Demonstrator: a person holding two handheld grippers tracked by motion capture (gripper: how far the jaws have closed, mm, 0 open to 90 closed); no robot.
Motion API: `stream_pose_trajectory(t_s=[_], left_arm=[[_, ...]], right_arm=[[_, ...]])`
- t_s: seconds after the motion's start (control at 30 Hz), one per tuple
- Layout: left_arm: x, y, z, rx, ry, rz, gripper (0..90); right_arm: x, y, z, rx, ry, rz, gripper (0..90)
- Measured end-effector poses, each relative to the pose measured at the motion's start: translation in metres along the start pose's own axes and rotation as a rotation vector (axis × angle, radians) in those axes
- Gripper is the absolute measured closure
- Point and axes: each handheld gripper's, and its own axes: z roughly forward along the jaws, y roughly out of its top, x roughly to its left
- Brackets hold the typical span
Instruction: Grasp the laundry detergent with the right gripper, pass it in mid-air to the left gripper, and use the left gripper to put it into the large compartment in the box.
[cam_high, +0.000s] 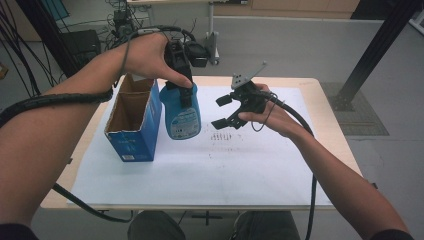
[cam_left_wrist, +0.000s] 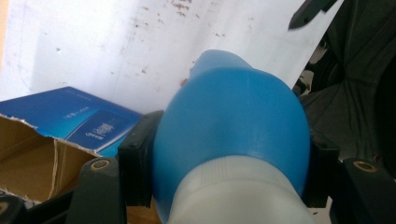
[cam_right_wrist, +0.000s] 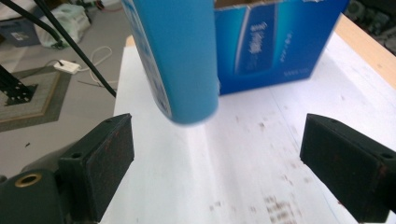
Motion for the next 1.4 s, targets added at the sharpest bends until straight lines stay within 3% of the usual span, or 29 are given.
stream_pose_trajectory(t_s=[0.33,0.6,0.73,0.9,1.23,1.4], left_arm=[[0.021,-0.011,-0.021,0.004,0.014,-0.159,37.0],[0.046,-0.029,-0.043,0.018,0.039,-0.333,36.9],[0.059,-0.040,-0.058,0.010,0.064,-0.482,37.0],[0.076,-0.055,-0.075,-0.003,0.062,-0.651,36.9],[0.097,-0.089,-0.098,-0.053,0.062,-0.918,36.9],[0.103,-0.103,-0.103,-0.052,0.077,-1.014,36.9]], right_arm=[[-0.005,-0.014,-0.028,0.108,-0.054,0.081,8.9],[-0.009,-0.021,-0.047,0.186,-0.111,0.117,8.9],[-0.009,-0.023,-0.054,0.223,-0.114,0.121,8.9],[-0.009,-0.025,-0.060,0.248,-0.127,0.132,8.9],[-0.009,-0.026,-0.070,0.268,-0.147,0.128,9.0],[-0.008,-0.025,-0.073,0.279,-0.155,0.120,8.9]])
